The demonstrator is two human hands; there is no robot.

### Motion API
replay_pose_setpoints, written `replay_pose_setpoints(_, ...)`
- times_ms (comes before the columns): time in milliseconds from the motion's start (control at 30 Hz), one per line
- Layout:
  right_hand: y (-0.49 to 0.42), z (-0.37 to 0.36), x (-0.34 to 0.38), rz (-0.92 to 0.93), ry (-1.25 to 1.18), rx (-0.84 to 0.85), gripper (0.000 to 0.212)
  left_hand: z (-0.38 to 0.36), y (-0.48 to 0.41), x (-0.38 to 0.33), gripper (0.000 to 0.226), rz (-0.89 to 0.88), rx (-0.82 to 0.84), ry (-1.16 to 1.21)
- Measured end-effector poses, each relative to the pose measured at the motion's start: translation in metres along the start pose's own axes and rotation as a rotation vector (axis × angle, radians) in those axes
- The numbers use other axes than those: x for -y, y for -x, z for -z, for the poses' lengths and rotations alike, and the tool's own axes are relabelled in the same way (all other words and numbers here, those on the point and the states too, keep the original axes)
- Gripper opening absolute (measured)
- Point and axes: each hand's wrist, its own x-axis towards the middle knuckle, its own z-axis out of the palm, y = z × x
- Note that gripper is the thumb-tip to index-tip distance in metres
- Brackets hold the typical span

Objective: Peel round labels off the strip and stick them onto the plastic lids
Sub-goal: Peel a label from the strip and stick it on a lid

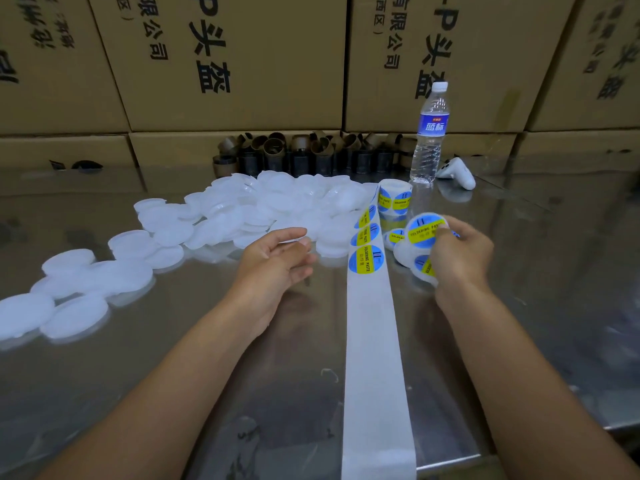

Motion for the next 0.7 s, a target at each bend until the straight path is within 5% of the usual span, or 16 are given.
replay_pose_setpoints(300, -0.005, 0.014, -0.008, 0.078, 0.468, -0.147, 0.018, -0.002, 0.001, -0.002, 0.012, 0.012, -0.024, 0.003)
replay_pose_setpoints(567, -0.005, 0.013, -0.010, 0.114, 0.736, -0.160, 0.036, 0.000, 0.002, -0.002, 0.011, 0.014, -0.030, -0.001)
replay_pose_setpoints(700, 0.006, 0.006, -0.009, 0.325, 0.732, -0.143, 0.037, 0.001, 0.001, -0.002, 0.011, 0.019, -0.040, -0.003)
